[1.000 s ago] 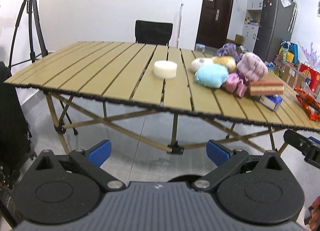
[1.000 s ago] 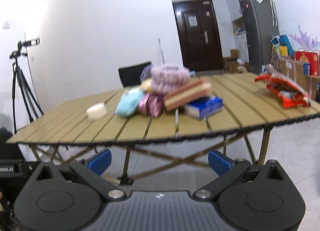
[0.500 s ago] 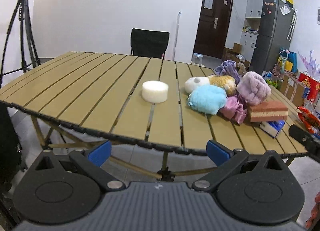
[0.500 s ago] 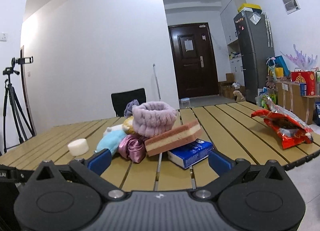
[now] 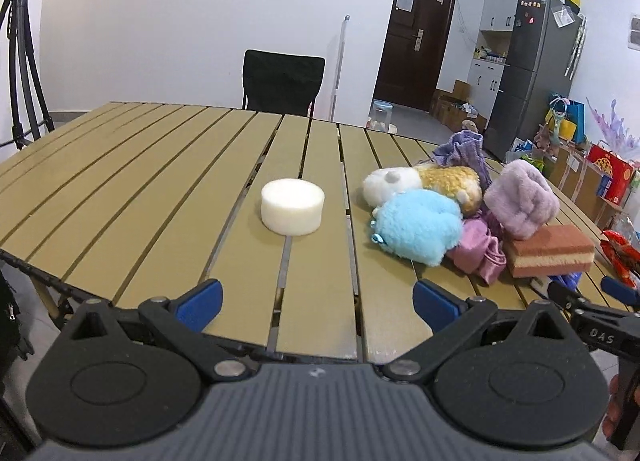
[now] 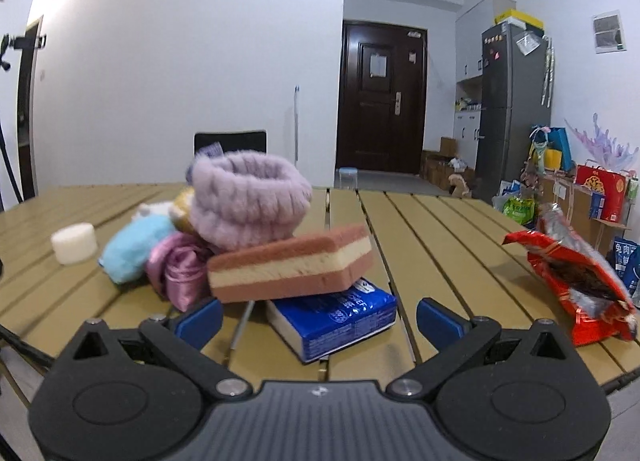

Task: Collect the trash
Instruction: 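Move both tools back toward the table, right tool toward the blue tissue pack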

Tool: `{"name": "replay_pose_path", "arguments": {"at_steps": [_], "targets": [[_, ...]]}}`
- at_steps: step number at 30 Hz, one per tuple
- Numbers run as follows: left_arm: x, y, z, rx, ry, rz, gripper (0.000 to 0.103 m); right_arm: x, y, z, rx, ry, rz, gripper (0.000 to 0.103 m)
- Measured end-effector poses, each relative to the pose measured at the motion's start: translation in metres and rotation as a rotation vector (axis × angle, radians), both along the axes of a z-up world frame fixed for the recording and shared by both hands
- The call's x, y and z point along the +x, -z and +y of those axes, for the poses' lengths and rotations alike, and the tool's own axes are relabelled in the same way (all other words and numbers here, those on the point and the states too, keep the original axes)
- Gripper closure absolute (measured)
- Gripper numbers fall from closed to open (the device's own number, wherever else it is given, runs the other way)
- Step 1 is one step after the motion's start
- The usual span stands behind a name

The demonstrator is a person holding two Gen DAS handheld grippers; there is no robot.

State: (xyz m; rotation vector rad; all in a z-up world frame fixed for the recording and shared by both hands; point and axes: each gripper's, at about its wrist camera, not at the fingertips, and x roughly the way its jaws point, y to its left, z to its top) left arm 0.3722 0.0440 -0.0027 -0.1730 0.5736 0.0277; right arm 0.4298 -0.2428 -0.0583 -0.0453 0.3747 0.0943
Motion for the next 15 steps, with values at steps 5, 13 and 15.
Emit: {"name": "replay_pose_path", "arguments": {"at_steps": [5, 13, 15], "targets": [[0.012, 0.003, -0.001, 0.005, 0.017, 0.011, 0.0, 0.025, 0.011, -0.003, 0.003, -0.016, 0.034, 0.003], [0.025, 0.003, 0.006, 0.003, 0.006, 0.012, 0.0, 0.035, 0.018, -0.005, 0.01, -0.018, 0.064, 0.017], [0.025, 0.004, 0.008, 0.001, 0.0, 0.02, 0.0, 0.033, 0.016, -0.005, 0.007, -0.032, 0.069, 0.017]]}}
